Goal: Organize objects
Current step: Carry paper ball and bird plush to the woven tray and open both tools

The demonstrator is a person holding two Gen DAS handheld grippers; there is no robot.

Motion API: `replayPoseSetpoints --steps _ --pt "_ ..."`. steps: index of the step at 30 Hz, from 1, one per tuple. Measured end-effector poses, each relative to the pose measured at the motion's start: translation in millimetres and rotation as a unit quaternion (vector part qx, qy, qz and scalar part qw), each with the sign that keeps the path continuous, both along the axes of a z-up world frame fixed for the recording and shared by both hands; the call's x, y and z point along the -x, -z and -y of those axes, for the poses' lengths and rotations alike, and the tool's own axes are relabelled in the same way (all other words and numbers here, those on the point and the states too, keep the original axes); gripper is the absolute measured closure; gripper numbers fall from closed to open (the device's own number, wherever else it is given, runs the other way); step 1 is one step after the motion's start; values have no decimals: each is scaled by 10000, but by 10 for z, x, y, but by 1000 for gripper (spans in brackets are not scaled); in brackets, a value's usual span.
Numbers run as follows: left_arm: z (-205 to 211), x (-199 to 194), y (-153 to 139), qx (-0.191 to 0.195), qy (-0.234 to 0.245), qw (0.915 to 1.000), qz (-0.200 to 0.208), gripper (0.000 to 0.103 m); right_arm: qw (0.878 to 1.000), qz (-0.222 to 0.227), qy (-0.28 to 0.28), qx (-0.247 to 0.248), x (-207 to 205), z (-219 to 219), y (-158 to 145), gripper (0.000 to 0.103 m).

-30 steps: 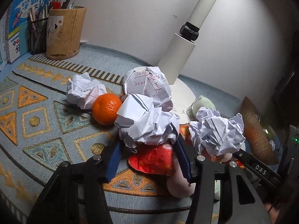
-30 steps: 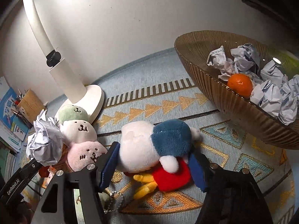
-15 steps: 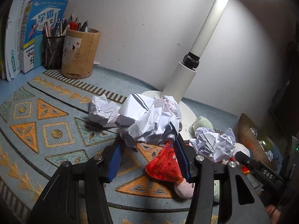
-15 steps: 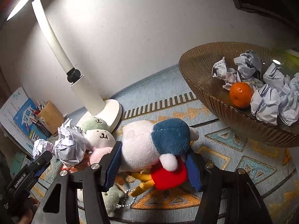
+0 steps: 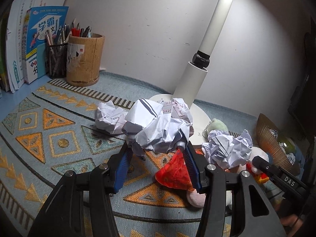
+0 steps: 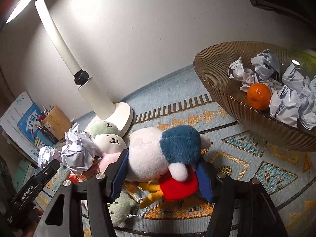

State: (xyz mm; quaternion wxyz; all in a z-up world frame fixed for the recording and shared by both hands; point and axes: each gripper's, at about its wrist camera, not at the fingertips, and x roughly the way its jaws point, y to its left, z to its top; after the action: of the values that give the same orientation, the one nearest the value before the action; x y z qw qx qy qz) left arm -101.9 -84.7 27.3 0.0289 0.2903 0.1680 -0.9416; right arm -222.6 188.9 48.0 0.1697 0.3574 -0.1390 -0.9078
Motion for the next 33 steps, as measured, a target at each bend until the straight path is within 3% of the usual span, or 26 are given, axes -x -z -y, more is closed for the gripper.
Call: replayPoseSetpoints --steps 4,7,10,15,19,26,28,33 --pt "13 -103 -183 -36 20 9995 -318 53 9991 -182 -35 371 -83 -69 -128 42" --pt "-122 -191 -443 336 23 9977 -583 53 9977 -379 -116 541 -150 -176 -359 42" --pt "-269 -185 -650 -26 377 9967 -715 53 9956 -646 -164 652 -190 -370 -673 42" --pt "-737 -28 -1019 24 738 9925 -978 53 9925 -1129 61 469 -161 -804 -1179 41" --pt "-1236 156 -1205 60 1190 9866 -1114 53 9900 -1289 353 449 -100 -1211 -1409 41" --pt "-2181 505 -1089 59 2122 9726 -948 53 9928 -1128 382 -87 220 -1558 -1467 41" --pt "-2371 646 -998 -102 2297 9697 -824 53 9923 -1105 491 -272 297 -1631 -1447 41" --pt "-2702 929 -787 -228 2594 9644 -468 53 9935 -955 615 -56 474 -1860 -1333 34"
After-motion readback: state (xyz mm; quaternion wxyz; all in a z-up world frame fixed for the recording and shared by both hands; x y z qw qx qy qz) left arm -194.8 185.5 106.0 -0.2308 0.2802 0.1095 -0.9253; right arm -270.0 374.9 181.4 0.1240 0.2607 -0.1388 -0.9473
